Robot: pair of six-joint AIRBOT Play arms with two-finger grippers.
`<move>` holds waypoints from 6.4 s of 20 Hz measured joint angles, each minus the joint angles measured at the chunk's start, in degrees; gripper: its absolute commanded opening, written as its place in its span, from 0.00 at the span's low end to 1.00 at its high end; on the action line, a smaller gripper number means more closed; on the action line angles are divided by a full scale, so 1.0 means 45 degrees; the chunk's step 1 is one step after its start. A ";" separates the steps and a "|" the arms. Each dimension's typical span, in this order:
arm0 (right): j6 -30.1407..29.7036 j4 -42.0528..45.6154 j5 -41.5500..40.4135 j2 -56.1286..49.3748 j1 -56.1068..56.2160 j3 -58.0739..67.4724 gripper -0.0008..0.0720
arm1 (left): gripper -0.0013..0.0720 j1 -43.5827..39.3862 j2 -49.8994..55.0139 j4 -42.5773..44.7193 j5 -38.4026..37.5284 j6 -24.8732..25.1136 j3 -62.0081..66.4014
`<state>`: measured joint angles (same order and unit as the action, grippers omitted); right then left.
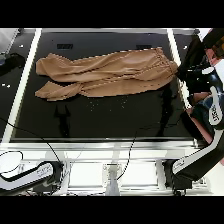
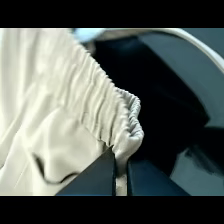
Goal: Fold the clothes and pants, and hang the long-sleeved shirts on hangers.
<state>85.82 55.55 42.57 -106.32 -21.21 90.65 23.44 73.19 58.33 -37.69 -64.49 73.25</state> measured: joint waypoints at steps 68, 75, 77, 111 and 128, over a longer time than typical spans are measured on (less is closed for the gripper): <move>-0.1554 0.5348 0.9394 0.4959 0.0044 0.0733 0.06 | 0.04 0.2545 -0.2987 -0.4779 0.2263 0.0233 -0.5207; -0.1821 0.5498 1.0501 0.4988 0.0044 0.0738 0.06 | 0.04 0.2671 -0.2837 -0.3687 0.1851 0.0233 -0.5207; -0.1899 0.5503 1.0564 0.5032 0.0044 0.0651 0.06 | 0.04 0.2681 -0.2759 -0.3628 0.2268 0.0233 -0.5207; -0.0855 0.5149 1.0316 0.6863 0.0044 -0.2769 0.06 | 0.68 0.4517 0.2103 -0.1015 -0.0903 0.2341 -0.5192; -0.0850 0.4940 1.0307 0.6863 0.0044 -0.2769 0.06 | 0.89 0.1749 0.3211 -0.3803 0.3157 0.2419 -0.4575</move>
<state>82.00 77.78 88.95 -75.44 -21.02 78.19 31.31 87.64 41.21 -23.49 -53.60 52.66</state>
